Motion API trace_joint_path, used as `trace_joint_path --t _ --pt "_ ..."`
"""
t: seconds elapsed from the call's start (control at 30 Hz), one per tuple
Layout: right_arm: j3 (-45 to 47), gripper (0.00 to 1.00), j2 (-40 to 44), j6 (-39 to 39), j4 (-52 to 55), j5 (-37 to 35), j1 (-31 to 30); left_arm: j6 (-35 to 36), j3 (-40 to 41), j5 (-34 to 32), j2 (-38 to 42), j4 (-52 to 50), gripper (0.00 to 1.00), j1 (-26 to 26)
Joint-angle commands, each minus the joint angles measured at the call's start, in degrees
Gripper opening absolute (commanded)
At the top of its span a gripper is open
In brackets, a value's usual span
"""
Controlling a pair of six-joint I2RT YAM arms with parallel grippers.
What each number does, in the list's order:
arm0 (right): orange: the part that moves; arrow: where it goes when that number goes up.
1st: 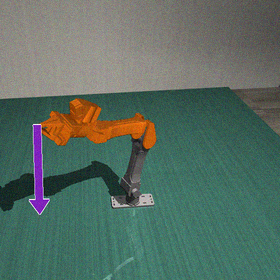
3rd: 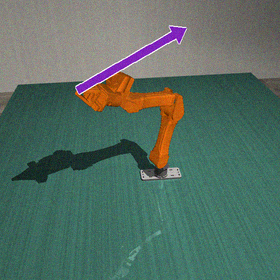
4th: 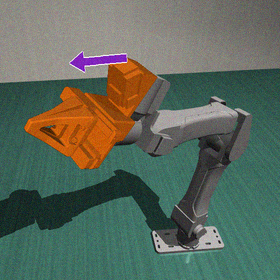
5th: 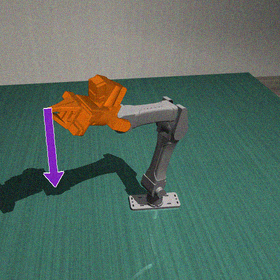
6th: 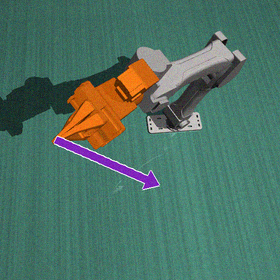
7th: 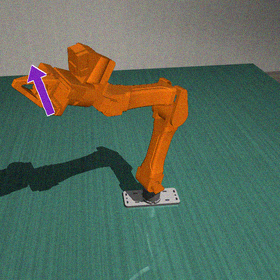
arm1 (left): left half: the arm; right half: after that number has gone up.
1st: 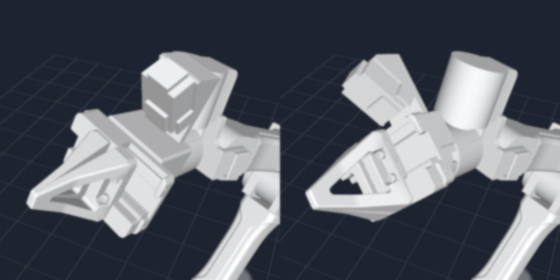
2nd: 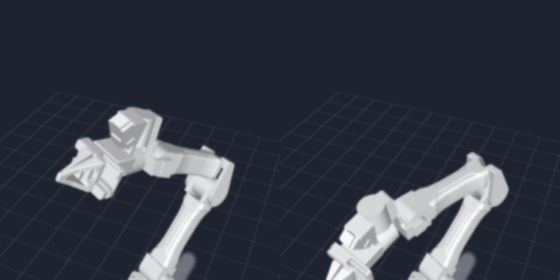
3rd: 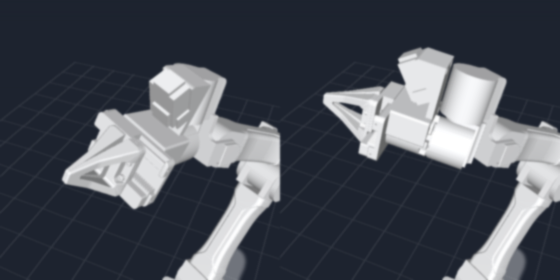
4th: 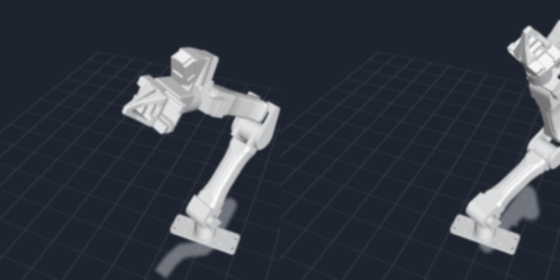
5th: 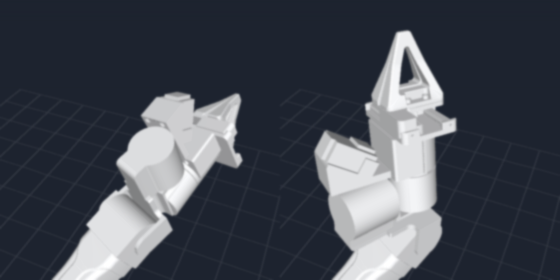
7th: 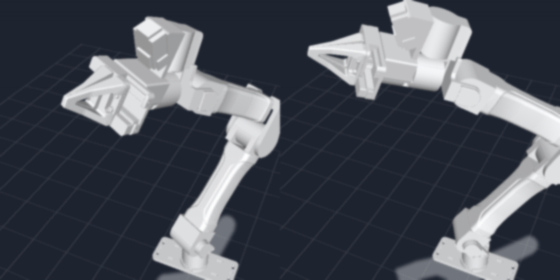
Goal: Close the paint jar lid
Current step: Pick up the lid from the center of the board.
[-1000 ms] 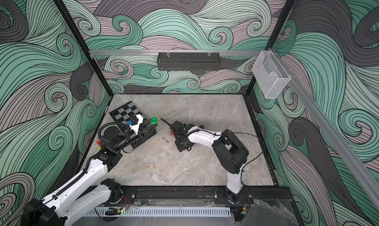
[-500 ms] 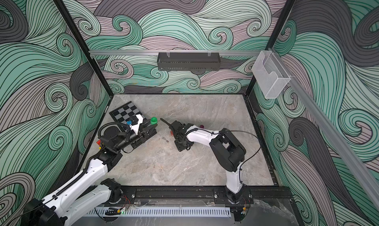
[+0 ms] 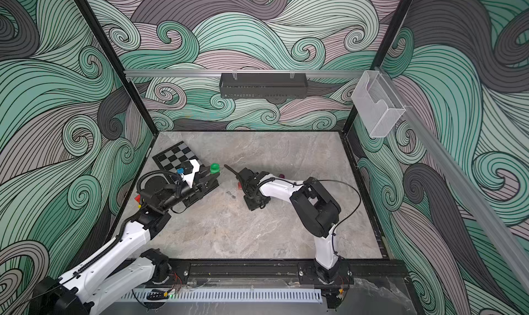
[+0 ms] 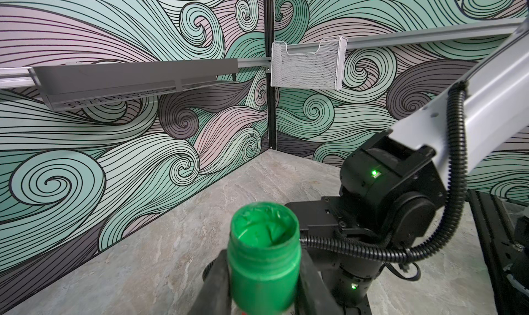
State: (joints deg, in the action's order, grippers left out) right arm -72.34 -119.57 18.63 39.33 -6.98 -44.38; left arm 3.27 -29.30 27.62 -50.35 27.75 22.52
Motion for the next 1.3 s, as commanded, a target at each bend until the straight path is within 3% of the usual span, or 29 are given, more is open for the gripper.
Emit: trace_joint_path --t 0.0,0.4,0.67,0.9,1.27 --pt "-1.8 0.4 -1.4 0.9 -0.8 0.2 0.3 -0.2 -1.4 1.0 1.1 0.4 0.21 -0.3" --pt "-1.6 0.32 0.3 0.9 -0.2 0.0 0.3 -0.1 -1.3 1.3 1.1 0.4 0.21 -0.4" --pt "-1.6 0.3 11.1 -0.8 1.1 3.4 1.0 0.5 -1.6 2.5 1.2 -0.3 0.21 -0.4" --pt "-8.0 0.3 20.0 -5.3 7.9 4.8 1.0 0.9 -2.5 6.0 0.4 -1.0 0.21 -0.3" --pt "-14.3 0.29 32.0 -9.1 12.9 15.7 1.1 1.3 -4.9 14.8 -3.0 -2.7 0.2 -0.3"
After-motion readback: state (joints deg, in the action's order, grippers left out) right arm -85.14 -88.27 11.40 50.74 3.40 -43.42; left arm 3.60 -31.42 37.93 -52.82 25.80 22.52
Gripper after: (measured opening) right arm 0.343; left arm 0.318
